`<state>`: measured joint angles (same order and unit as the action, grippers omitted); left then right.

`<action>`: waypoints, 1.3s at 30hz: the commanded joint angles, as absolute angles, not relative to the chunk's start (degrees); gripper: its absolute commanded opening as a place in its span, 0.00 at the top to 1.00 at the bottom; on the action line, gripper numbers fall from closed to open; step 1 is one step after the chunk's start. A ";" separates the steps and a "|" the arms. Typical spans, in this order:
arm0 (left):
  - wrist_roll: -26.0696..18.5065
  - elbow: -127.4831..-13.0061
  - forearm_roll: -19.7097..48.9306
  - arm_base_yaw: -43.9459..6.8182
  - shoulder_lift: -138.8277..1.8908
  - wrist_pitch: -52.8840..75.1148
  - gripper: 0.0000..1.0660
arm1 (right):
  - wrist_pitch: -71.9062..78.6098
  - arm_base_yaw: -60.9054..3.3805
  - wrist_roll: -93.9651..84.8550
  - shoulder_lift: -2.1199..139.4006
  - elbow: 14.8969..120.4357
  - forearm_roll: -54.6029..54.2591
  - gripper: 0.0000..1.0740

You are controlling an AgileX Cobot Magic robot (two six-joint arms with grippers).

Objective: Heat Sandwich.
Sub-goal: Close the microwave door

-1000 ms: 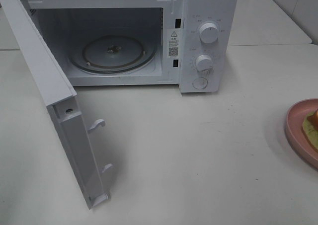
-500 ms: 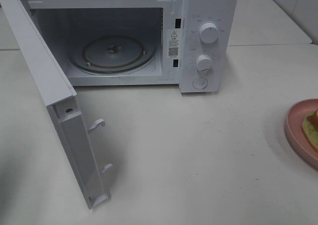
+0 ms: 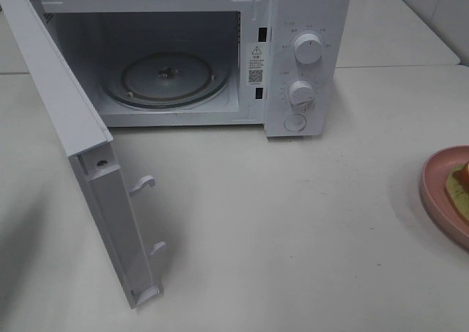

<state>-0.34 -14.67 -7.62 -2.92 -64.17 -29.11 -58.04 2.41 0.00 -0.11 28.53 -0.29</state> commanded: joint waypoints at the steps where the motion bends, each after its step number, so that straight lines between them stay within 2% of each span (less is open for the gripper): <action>1: 0.00 -14.78 -8.25 -2.69 -69.04 -35.47 1.00 | -57.12 2.64 -0.57 -1.83 28.36 -0.63 0.30; 7: 2.92 -16.67 -12.49 -2.69 -74.26 -38.39 1.00 | -57.12 2.64 -0.57 -1.83 28.36 -0.63 0.30; 11: 8.82 -18.28 -22.23 -2.69 -78.90 -43.54 1.00 | -57.12 2.64 -0.57 -1.83 28.36 -0.63 0.30; 16: 11.00 -18.62 -28.25 -2.69 -82.51 -49.62 1.00 | -57.12 2.64 -0.57 -1.83 28.36 -0.63 0.30; 19: 11.06 -18.68 -28.99 -3.27 -84.05 -51.05 1.00 | -57.12 2.64 -0.57 -1.83 28.36 -0.63 0.30; 25: 9.91 -20.63 -27.04 -10.14 -87.95 -51.57 1.00 | -57.12 2.64 -0.57 -1.83 28.36 -0.63 0.30; 31: 8.88 -22.40 -23.89 -13.81 -89.55 -52.14 1.00 | -57.12 2.64 -0.57 -1.83 28.36 -0.63 0.30; 35: 8.25 -24.35 -19.77 -17.59 -90.76 -52.02 1.00 | -57.12 2.64 -0.57 -1.83 28.36 -0.63 0.30; 39: 5.16 -27.22 -13.06 -22.63 -92.70 -50.76 1.00 | -57.12 2.64 -0.57 -1.83 28.36 -0.63 0.30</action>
